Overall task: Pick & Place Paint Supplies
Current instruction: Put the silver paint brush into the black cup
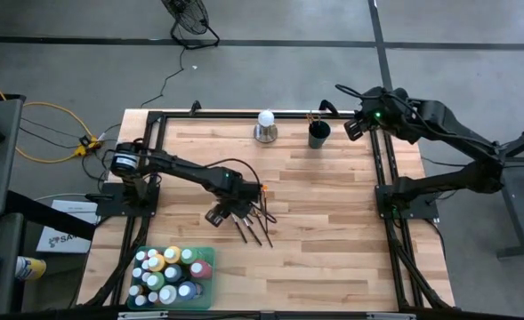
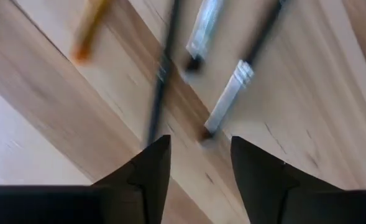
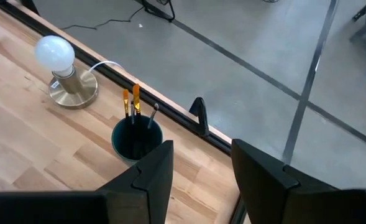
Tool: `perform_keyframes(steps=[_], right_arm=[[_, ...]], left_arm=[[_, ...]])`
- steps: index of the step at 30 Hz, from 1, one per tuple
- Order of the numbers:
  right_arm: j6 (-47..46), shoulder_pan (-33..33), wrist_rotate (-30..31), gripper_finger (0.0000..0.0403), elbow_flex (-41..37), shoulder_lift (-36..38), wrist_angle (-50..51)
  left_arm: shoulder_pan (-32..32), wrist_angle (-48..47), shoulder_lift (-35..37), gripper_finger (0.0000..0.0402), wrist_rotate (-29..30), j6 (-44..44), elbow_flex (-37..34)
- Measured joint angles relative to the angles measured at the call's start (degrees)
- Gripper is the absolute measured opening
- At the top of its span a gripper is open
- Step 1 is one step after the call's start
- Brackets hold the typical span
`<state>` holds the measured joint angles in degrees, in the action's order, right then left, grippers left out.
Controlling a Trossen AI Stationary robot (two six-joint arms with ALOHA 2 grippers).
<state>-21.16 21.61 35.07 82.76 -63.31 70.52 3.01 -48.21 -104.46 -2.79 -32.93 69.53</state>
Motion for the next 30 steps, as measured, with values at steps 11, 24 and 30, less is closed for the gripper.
perform_keyframes(steps=[11,24,30], right_arm=[[-0.1,0.0,-0.6,0.0155,0.0,0.0,-0.2],[-0.2,0.0,-0.7,0.0155,0.0,0.0,-0.3],[-0.2,0.0,-0.7,0.0155,0.0,0.0,-0.3]], left_arm=[[0.0,-1.7,-3.5,0.0158,-1.4,-0.2,0.3],[0.0,-0.4,-4.0,0.0158,-0.7,-0.2,0.1],[0.1,0.2,-4.1,0.0158,2.8,-0.3,0.0]])
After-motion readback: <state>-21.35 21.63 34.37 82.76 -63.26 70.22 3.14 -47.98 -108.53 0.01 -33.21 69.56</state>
